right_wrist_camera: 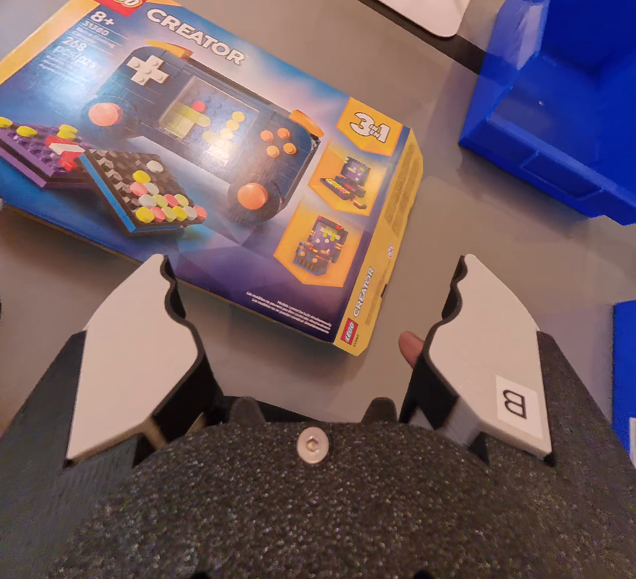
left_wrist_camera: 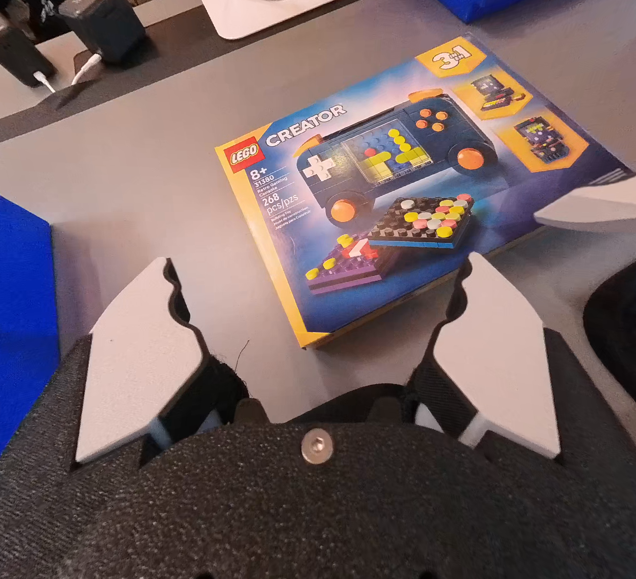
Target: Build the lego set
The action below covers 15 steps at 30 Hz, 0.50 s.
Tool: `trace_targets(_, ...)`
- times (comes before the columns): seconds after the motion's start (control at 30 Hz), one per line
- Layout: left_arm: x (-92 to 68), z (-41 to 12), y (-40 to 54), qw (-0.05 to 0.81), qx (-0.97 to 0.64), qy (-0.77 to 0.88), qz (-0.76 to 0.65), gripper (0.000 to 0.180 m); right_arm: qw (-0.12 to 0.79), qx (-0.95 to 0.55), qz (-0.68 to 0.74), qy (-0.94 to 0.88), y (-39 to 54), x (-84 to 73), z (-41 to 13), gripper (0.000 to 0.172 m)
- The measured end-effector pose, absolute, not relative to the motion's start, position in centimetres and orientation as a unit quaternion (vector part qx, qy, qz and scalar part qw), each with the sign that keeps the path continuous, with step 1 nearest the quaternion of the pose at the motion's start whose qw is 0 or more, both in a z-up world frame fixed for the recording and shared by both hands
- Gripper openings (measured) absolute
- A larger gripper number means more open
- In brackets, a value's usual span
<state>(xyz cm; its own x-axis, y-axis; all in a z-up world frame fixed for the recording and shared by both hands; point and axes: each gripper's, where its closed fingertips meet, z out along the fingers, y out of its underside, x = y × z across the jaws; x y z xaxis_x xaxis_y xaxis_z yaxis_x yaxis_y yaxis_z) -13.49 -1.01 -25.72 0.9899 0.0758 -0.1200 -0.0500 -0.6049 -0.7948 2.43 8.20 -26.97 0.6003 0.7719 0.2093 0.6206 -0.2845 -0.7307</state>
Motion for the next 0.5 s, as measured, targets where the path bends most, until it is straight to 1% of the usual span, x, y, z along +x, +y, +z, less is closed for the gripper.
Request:
trace_targets(0.13,-14.0,-25.9,-1.2,0.439,-0.896,-0.008,0.070,0.145,0.393,-0.792,0.126,-0.450,7.5,1.7,-27.2,0.147)
trace_targets(0.3,-14.4,-26.0,-1.2,0.439,-0.897,-0.005,0.056,0.143,0.392,-0.785,0.135,-0.460,7.5,1.3,-27.0,0.147)
trace_targets(0.5,-15.5,-26.5,-0.8,0.430,-0.902,0.023,0.022,0.140,0.367,-0.774,0.143,-0.496,8.0,1.0,-27.7,0.147)
